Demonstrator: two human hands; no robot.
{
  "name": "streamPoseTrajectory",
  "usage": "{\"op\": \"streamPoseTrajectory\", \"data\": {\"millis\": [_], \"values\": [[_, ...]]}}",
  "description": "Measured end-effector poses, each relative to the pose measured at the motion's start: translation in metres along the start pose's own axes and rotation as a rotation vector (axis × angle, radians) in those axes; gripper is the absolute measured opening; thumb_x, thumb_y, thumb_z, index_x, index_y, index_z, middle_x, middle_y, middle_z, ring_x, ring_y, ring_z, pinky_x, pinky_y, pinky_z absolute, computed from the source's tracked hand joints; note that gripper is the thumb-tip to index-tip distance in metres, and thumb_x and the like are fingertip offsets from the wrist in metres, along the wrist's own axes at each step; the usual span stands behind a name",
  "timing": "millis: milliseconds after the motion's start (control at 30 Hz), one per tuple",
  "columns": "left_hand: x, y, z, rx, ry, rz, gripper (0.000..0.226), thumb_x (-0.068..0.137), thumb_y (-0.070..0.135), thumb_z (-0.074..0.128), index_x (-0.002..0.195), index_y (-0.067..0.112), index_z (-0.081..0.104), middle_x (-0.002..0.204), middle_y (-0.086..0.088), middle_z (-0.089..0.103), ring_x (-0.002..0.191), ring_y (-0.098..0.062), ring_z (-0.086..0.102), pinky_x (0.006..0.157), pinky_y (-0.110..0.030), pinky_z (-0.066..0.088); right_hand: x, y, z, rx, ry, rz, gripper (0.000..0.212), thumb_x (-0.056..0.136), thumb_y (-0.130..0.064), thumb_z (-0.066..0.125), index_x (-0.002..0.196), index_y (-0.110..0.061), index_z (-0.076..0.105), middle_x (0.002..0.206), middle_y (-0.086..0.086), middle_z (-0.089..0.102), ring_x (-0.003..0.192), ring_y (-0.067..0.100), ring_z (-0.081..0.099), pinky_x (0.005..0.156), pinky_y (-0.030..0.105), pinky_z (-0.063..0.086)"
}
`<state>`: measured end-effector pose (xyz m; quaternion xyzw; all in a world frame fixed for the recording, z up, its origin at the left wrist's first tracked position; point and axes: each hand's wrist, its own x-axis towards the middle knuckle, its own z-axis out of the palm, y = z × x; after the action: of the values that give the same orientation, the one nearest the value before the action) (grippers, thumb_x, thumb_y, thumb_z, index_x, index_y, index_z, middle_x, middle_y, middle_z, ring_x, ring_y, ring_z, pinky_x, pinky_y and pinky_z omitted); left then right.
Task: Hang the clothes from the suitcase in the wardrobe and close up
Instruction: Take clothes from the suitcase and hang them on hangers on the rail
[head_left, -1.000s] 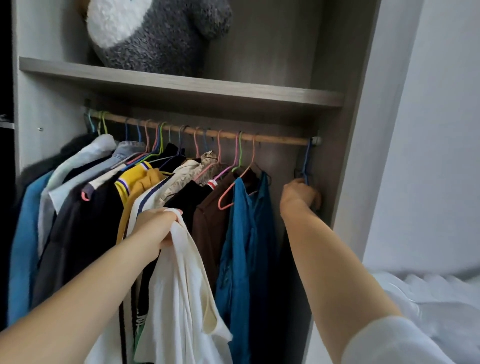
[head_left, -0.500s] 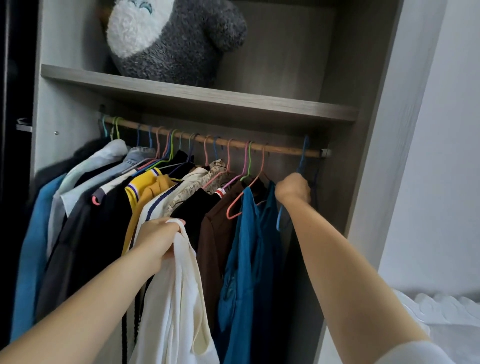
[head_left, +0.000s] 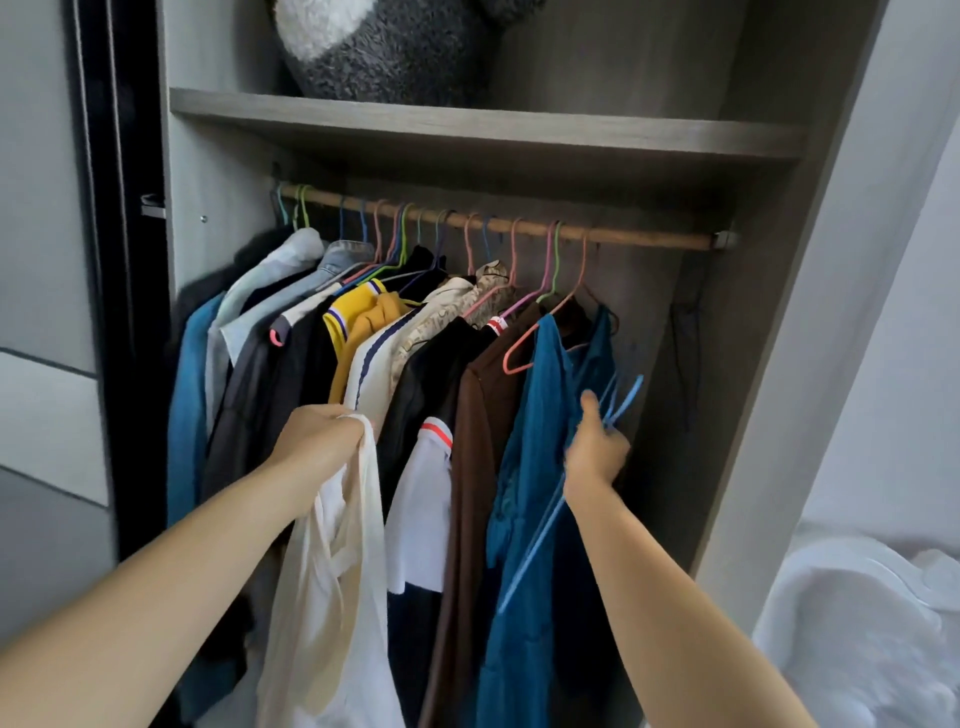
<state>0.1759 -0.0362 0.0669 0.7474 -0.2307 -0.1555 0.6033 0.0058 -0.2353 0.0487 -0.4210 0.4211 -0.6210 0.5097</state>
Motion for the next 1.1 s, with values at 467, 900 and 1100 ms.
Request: {"op": "streamPoseTrajectory", "data": {"millis": [467,900,1100], "values": [[-0.048,-0.07,-0.079,0.295,0.006,-0.17,0.02,0.084,0.008,0.058,0.065,0.008,0.054,0.062,-0.004,0.052,0.054,-0.017,0.048,0.049,-0.021,0.034,-0.192,-0.038,-0.008,0.095,-0.364,-0.404,0.045,0.101,-0.03,0.05,0.065,-0.017,0.027,0.056,-0.01,0.029,0.047,0.004,0.03,0.05,0.015,0.029],[-0.106,-0.101,-0.171,0.005,0.316,-0.341,0.028,0.097,0.018,0.041,0.07,0.013,0.048,0.067,-0.004,0.046,0.055,-0.019,0.044,0.051,-0.025,0.035,-0.302,-0.009,0.016,0.499,-0.946,0.321,0.053,0.103,-0.045,0.038,0.059,-0.016,0.028,0.053,-0.001,0.014,0.041,0.012,0.01,0.044,0.028,0.004],[-0.124,-0.093,-0.238,-0.32,0.449,-0.331,0.02,0.095,0.02,0.05,0.078,0.013,0.056,0.069,-0.004,0.054,0.056,-0.02,0.053,0.065,-0.029,0.048,-0.341,0.062,0.024,0.36,-1.265,0.388,0.053,0.085,-0.046,0.052,0.05,-0.011,0.031,0.046,-0.004,0.016,0.038,0.009,0.011,0.044,0.018,0.006]]}}
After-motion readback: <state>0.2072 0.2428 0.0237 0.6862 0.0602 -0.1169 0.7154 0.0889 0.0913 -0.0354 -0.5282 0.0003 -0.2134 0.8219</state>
